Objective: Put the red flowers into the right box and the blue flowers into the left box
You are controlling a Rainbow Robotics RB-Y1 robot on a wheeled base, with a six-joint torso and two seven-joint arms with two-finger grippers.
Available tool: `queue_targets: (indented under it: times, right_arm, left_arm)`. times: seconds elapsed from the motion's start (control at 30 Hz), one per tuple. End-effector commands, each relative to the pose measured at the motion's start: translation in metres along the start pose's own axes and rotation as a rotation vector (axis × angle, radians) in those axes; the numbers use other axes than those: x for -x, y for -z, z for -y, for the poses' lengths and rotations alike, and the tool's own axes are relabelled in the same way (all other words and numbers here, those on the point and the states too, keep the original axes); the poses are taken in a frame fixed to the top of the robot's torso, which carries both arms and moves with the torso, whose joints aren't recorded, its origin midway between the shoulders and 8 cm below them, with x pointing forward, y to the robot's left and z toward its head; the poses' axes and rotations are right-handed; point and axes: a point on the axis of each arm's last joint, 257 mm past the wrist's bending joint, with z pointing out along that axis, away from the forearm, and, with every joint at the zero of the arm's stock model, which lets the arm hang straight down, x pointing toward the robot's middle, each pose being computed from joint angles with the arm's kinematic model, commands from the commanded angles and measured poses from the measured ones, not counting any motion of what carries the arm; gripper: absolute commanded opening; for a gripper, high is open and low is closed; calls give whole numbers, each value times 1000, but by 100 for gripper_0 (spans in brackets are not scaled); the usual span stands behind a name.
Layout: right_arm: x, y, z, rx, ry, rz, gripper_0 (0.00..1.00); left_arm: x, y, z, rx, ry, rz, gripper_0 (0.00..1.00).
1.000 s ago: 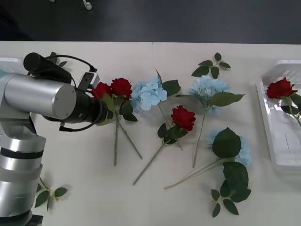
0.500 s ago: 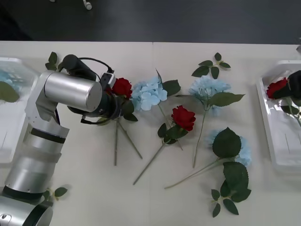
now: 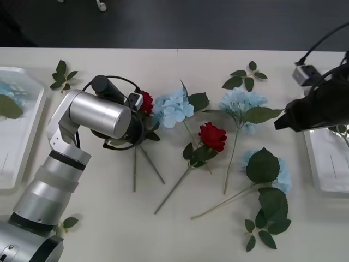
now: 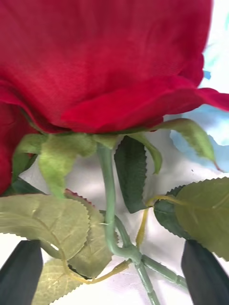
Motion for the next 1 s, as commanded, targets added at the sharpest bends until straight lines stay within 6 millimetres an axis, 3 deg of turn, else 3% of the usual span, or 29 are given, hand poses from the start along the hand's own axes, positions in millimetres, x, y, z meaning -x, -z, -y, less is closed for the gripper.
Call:
queue_targets:
  times: [0.03,0.1,0.17,0.23,0.3,0.67,1.0]
  right_arm:
    - [-23,-12,-21,-74,19,-39,87]
    - [-30,-20,-33,-79,25,-34,87]
    - [-39,-27,-45,-61,23,-30,87]
    - [-49,-32,-56,-37,20,-20,87]
    - [-60,-36,-68,-4,28,-14,87]
    - [-111,-37,-103,145,-49,-2,87]
    - [-122,-40,-111,190,-122,-18,87]
  left_arm:
    - [18,2,6,12,7,36,75]
    - [18,0,8,17,4,39,67]
    - [18,-2,10,18,3,38,46]
    - [19,-2,13,20,1,39,13]
    - [19,-2,14,17,4,39,2]
    - [28,4,9,15,15,70,0]
    - [54,54,-13,-50,19,203,0]
